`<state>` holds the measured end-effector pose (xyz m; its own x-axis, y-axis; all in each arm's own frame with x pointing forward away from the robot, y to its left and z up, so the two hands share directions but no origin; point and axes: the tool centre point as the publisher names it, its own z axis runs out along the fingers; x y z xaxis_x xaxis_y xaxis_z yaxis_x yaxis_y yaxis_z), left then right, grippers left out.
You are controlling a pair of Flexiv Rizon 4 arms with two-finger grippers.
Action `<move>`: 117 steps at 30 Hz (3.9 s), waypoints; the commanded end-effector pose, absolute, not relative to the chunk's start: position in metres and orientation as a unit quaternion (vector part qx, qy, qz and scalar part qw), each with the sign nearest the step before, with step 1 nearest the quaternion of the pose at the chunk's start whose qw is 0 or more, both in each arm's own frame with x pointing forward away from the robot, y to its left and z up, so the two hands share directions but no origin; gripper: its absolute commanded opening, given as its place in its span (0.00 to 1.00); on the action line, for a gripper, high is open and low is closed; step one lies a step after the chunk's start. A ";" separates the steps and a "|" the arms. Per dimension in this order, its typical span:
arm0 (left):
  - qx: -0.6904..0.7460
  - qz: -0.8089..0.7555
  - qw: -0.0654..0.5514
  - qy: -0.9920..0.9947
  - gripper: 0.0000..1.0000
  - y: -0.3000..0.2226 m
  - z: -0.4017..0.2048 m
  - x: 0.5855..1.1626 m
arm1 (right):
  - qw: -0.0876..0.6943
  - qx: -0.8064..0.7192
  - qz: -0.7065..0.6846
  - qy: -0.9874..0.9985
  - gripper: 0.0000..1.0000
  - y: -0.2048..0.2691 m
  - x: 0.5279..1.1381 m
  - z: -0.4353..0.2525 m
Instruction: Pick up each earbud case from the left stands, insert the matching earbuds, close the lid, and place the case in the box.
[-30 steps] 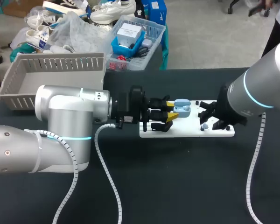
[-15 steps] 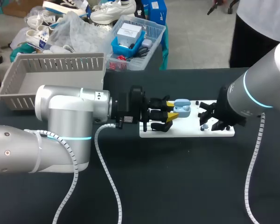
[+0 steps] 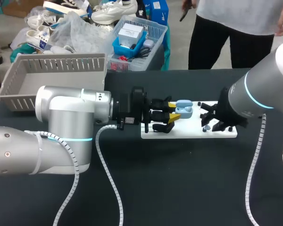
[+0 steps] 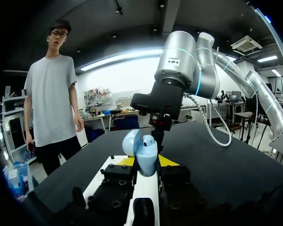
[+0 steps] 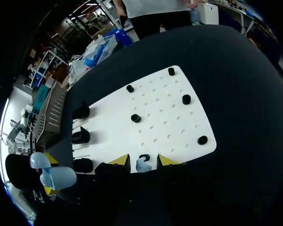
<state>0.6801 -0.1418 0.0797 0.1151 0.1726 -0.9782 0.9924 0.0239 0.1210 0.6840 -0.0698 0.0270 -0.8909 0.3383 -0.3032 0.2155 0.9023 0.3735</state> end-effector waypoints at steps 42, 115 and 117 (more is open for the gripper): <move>0.560 -0.415 0.494 0.519 0.00 -0.142 0.079 0.679 | 0.182 0.152 0.165 0.958 0.16 -0.071 0.687 0.020; 0.560 -0.415 0.494 0.519 0.00 -0.142 0.079 0.679 | 0.206 -0.070 0.188 0.958 0.00 -0.007 0.668 0.164; 0.560 -0.415 0.494 0.519 0.00 -0.142 0.079 0.679 | 0.200 -0.077 0.186 0.959 0.00 -0.005 0.667 0.164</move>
<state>0.6801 -0.1418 0.0797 0.1152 0.1724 -0.9783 0.9923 0.0241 0.1211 0.6637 -0.0076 0.1599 -0.8766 -0.0373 -0.4798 -0.2183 0.9193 0.3275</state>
